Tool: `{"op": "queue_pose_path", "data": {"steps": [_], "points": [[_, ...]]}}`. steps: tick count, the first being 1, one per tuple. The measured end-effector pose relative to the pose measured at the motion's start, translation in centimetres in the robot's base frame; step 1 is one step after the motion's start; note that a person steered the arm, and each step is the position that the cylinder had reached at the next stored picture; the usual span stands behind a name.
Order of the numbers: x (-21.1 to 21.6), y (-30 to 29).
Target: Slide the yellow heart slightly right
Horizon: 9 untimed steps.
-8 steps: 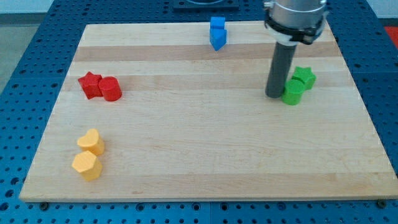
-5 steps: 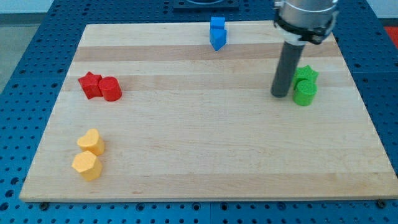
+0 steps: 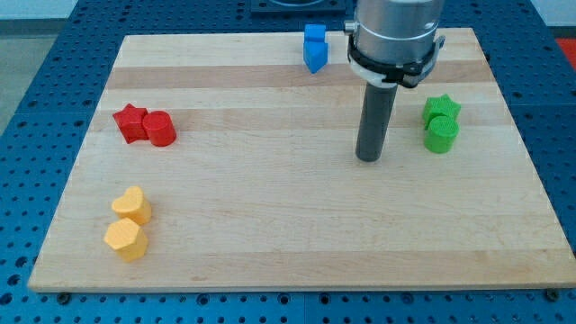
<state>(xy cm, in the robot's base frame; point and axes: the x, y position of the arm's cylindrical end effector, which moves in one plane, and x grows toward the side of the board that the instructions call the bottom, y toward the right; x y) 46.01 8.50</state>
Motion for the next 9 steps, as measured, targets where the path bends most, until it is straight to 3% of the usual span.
{"op": "queue_pose_path", "data": {"steps": [2, 6, 7, 9], "points": [[2.6, -1.1], [2.5, -29.2], [2.5, -29.7], [6.5, -31.9]]}}
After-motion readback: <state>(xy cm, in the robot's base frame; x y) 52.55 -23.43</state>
